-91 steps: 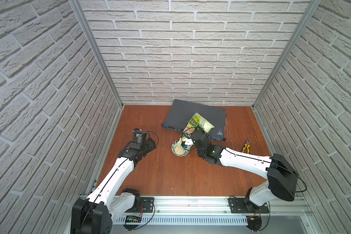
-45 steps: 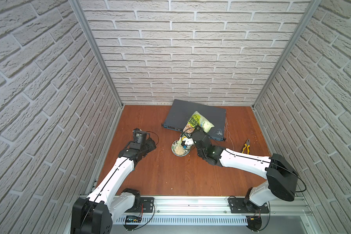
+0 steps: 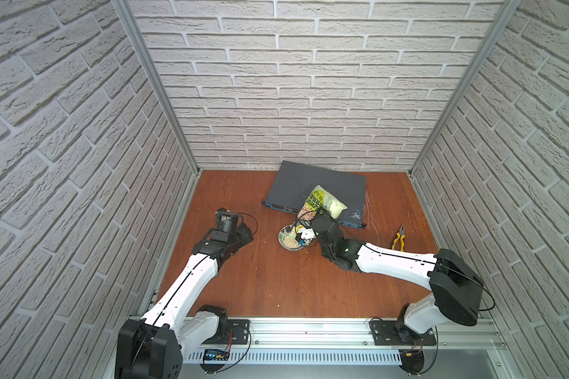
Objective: Pour the oats into the breakfast bowl
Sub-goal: Pour the oats into the bowl.
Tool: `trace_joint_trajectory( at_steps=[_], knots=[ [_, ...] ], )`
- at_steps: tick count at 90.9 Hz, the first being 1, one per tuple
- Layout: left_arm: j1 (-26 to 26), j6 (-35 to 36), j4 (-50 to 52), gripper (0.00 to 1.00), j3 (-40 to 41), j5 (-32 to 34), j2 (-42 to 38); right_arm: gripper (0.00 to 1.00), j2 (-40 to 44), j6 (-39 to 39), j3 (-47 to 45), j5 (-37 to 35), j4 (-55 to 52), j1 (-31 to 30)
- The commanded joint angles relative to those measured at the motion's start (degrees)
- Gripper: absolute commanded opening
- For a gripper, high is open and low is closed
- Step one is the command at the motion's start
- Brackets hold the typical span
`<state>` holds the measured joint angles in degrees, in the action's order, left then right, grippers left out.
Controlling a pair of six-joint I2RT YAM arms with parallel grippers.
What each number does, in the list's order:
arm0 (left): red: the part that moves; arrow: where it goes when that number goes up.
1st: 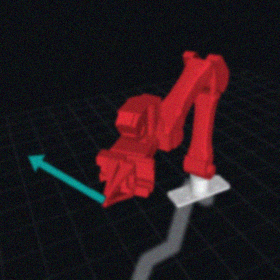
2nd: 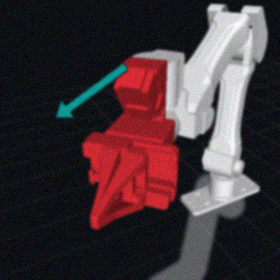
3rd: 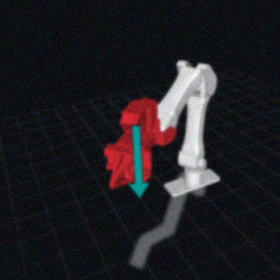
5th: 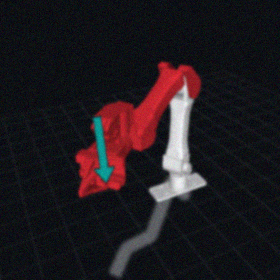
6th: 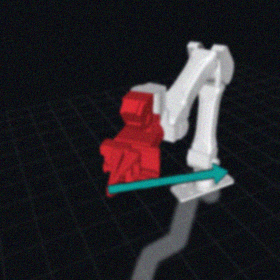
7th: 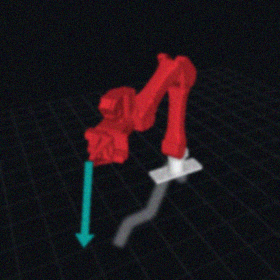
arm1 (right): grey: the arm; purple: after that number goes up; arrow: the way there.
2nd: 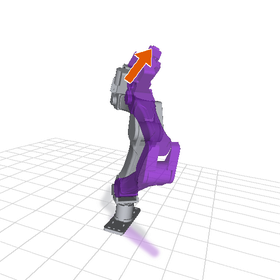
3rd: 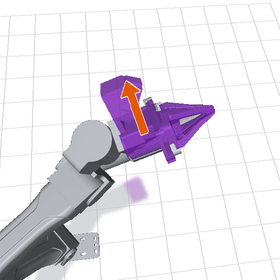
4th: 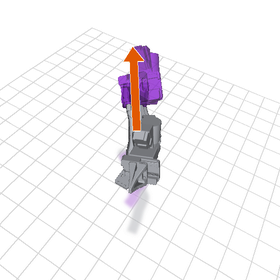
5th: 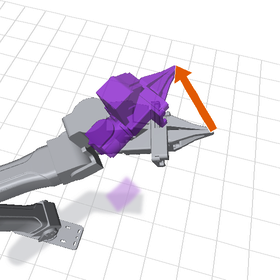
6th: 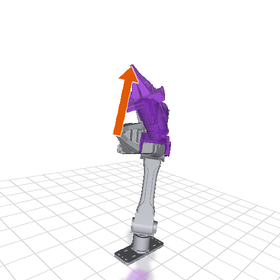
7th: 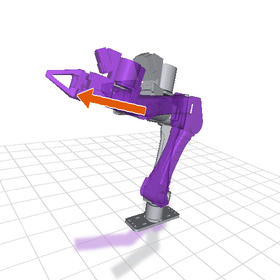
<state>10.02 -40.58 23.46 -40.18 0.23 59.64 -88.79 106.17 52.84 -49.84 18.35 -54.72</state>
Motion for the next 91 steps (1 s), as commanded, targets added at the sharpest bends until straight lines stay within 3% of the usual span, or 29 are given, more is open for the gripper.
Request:
trace_joint_trajectory(
  at_steps=[1, 39, 91],
  knots=[
    [-0.4, 0.4, -0.1, 0.56, -1.1, 0.3, -0.1, 0.03, 2.8, 1.7, 0.8, -2.8, 11.8, -0.4],
    [-0.4, 0.4, -0.1, 0.58, -0.9, 0.4, -0.4, 0.04, 3.3, 2.8, 0.7, -3.2, 14.2, -0.3],
    [-0.4, -0.5, 0.5, 0.91, -0.2, 4.0, -2.7, 0.04, 4.2, 7.3, -1.3, -2.4, 18.4, -0.4]
  ],
)
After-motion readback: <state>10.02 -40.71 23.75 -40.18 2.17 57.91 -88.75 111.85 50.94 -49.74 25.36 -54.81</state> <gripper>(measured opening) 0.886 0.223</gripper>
